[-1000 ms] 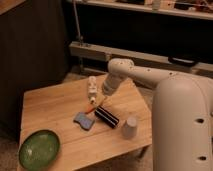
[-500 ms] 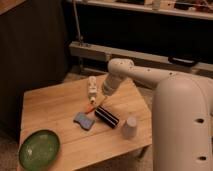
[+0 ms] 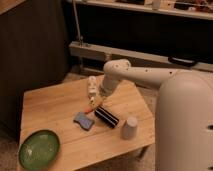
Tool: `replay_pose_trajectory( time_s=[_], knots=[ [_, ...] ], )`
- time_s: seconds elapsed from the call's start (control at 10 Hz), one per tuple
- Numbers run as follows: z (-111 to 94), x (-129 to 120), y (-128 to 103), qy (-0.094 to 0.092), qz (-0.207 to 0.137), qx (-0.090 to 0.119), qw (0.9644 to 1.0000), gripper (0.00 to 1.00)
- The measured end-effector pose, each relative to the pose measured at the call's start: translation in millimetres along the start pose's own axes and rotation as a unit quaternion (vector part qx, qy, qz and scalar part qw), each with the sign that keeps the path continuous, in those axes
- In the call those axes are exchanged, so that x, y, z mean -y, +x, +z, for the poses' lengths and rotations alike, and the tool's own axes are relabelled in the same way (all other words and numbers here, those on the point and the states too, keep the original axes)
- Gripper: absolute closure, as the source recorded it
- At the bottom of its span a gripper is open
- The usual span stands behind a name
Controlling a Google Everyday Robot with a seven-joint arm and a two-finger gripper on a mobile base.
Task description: Place the white sponge in the ceramic bowl
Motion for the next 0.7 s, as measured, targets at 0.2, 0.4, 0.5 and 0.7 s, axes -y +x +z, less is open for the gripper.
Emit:
replay_pose_trajectory(
  time_s=[0.2, 0.4, 0.5, 0.7],
  knots=[
    [0, -36, -9, 0.067, -0.02, -0.002, 0.9976, 0.2],
    [10, -58, -26, 0.107, -0.041, -0.007, 0.9934, 0.2],
    [15, -58, -30, 0.105, -0.049, -0.01, 0.9932, 0.2],
    [24, -67, -32, 0.073, -0.069, -0.018, 0.9948, 0.2]
  ],
)
